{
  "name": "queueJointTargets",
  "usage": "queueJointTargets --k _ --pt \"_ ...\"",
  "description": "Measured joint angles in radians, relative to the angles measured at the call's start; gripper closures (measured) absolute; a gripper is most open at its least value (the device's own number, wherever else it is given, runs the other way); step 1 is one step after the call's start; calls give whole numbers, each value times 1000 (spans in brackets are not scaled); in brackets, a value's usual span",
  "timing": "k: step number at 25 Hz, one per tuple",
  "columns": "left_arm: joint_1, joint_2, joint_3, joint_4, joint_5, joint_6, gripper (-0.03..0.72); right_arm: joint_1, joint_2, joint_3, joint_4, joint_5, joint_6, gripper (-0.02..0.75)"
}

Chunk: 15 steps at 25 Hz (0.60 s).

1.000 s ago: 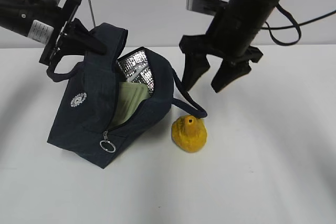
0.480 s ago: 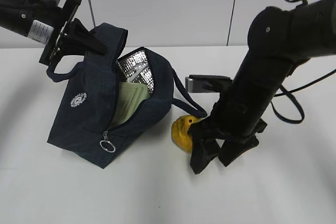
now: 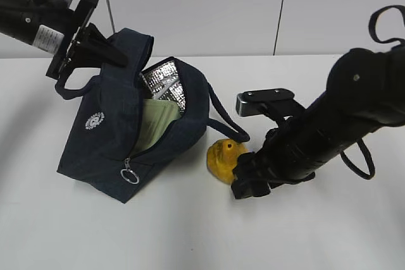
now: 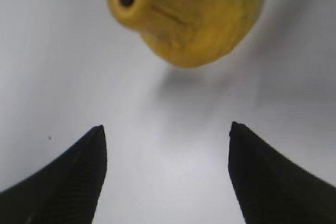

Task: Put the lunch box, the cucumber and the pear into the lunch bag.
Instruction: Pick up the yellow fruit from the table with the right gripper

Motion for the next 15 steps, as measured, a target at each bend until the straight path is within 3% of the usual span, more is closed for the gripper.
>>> queueJointTargets --k 4,11,15 --pt "0 0 0 9 0 0 686 0 -34 85 120 -157 -151 205" --pt "0 0 0 11 0 0 686 9 -34 109 581 -224 -661 205" --pt "0 0 0 12 0 0 686 9 -34 109 722 -260 -822 180"
